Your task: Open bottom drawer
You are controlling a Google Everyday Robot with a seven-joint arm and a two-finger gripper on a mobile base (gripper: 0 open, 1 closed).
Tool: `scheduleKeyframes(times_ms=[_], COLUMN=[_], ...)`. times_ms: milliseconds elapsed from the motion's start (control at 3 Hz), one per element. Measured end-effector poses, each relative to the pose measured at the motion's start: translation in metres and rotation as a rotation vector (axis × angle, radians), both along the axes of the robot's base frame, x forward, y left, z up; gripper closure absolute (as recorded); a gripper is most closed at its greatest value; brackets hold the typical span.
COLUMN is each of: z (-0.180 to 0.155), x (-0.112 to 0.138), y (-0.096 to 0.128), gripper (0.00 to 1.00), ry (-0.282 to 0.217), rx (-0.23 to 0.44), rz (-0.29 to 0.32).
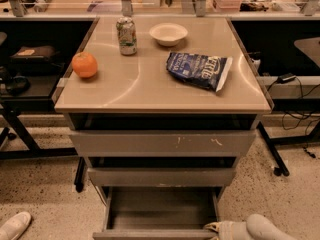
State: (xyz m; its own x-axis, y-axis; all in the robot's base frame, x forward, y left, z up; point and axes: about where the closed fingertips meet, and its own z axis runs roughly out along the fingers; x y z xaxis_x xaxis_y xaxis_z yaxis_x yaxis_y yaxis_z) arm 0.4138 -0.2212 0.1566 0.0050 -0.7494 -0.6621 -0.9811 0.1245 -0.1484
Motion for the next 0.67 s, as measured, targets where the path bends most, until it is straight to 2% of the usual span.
scheduleKeyframes(times_ms=[333,667], z=[0.0000,0.0000], x=[0.0000,0.0000], y=[0.0000,0.0001], gripper=[0.10,0.00], ry=[0.000,0.000], rx=[0.000,0.000], rz=[0.000,0.000])
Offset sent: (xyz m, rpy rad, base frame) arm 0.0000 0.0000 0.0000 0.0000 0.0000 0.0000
